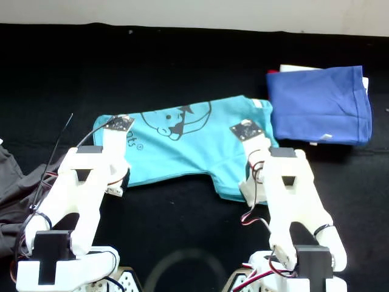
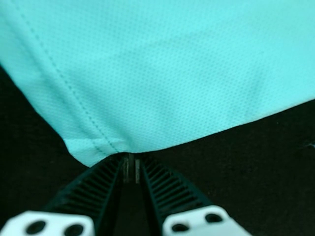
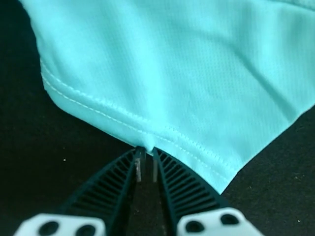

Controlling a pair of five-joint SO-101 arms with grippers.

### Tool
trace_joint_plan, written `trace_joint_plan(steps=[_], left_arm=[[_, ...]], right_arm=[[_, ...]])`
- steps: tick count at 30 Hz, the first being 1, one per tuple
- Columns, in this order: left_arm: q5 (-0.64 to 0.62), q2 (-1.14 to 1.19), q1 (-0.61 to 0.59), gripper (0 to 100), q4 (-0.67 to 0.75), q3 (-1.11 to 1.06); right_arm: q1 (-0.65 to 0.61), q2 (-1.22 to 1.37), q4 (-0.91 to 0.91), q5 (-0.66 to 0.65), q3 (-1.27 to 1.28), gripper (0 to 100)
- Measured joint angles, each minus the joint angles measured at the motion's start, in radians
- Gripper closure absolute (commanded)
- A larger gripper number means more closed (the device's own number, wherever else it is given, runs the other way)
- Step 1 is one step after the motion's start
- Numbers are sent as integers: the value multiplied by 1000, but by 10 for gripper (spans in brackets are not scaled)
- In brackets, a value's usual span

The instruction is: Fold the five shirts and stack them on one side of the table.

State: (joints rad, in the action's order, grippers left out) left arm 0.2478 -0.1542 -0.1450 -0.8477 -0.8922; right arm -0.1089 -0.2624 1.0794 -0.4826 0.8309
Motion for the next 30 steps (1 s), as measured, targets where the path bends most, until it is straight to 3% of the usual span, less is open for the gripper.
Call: trace_joint_plan(steps=[4, 7, 14, 23, 30], left_arm=[[0, 0, 0, 991, 0, 0], [0, 0, 0, 991, 0, 0], [0, 0, 0, 991, 0, 0], [0, 0, 0, 991, 0, 0], [0, 0, 0, 991, 2, 0]], right_arm=[[0, 0, 84, 0, -74, 735], [0, 0, 173, -6, -126, 731], [-17, 0, 242, -287, -141, 731], [-49, 0, 176, -331, -137, 732], [-71, 0, -15, -331, 15, 732]])
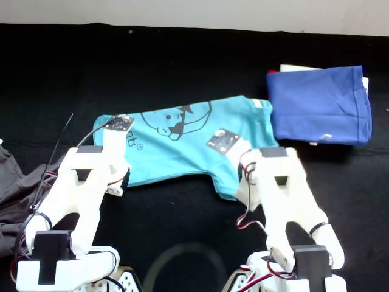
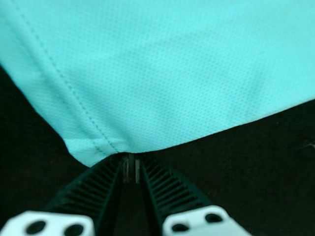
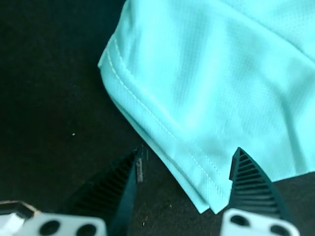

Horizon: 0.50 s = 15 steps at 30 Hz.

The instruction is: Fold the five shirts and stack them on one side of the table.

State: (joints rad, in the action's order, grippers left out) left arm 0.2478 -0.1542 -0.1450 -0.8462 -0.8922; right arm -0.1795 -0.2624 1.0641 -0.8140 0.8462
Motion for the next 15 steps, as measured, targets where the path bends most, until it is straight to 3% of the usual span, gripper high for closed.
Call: trace_joint_plan(steps=[5, 10, 15], left_arm=[[0, 0, 0, 991, 0, 0], [-20, 0, 0, 991, 0, 0], [-38, 0, 0, 991, 0, 0]], right_arm=[[-2, 0, -63, -69, 78, 735], [0, -3, -107, -115, 100, 833], [3, 55, -146, -118, 84, 846]])
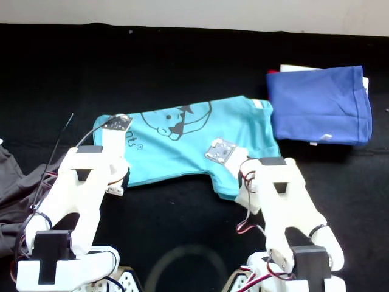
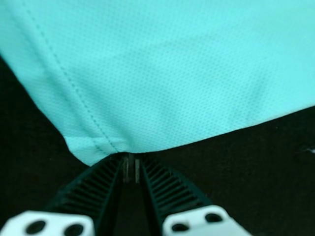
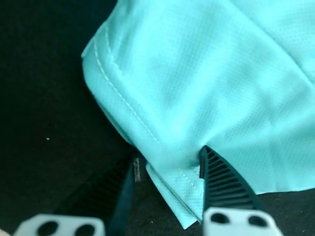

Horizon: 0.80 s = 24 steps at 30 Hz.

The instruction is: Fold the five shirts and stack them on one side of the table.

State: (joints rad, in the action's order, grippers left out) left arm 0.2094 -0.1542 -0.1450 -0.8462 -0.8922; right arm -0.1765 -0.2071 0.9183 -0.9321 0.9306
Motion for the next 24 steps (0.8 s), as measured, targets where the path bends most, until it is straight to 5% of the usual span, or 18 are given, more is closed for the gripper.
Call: trace_joint_plan(steps=[4, 11, 16, 24], left_arm=[[0, 0, -2, 991, 5, 0], [0, 0, -6, 991, 5, 0], [0, 0, -8, 991, 5, 0], [0, 0, -8, 991, 5, 0]], right_arm=[[9, 157, 18, 35, -117, 848], [15, 282, 281, 80, -405, 987], [46, 284, 440, 63, -615, 991], [74, 431, 456, 60, -944, 991]])
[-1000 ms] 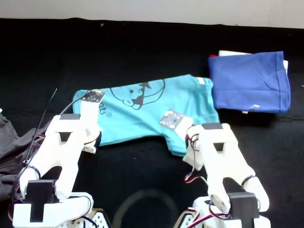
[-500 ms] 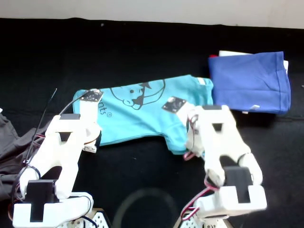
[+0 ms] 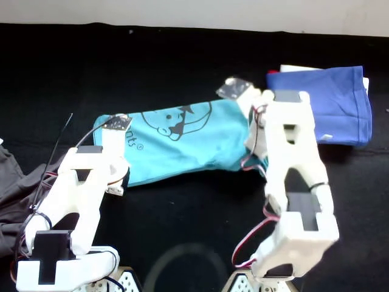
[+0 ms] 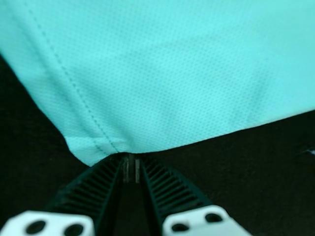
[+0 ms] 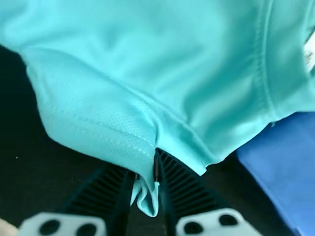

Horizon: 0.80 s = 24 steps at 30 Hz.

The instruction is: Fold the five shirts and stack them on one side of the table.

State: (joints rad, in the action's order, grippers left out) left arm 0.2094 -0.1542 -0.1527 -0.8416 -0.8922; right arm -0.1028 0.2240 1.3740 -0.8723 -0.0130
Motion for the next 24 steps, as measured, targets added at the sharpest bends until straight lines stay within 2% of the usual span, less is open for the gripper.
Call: trace_joint_plan(steps=[9, 11, 17, 24], left_arm=[[0, 0, 0, 991, 0, 0], [0, 0, 0, 991, 0, 0], [0, 0, 0, 991, 0, 0], [0, 0, 0, 991, 0, 0]], right_arm=[[-18, 374, -17, 0, -443, 985], [-40, 446, -17, 18, -531, 951], [-58, 609, -17, 201, -729, 721], [-55, 666, -14, 451, -930, 714]])
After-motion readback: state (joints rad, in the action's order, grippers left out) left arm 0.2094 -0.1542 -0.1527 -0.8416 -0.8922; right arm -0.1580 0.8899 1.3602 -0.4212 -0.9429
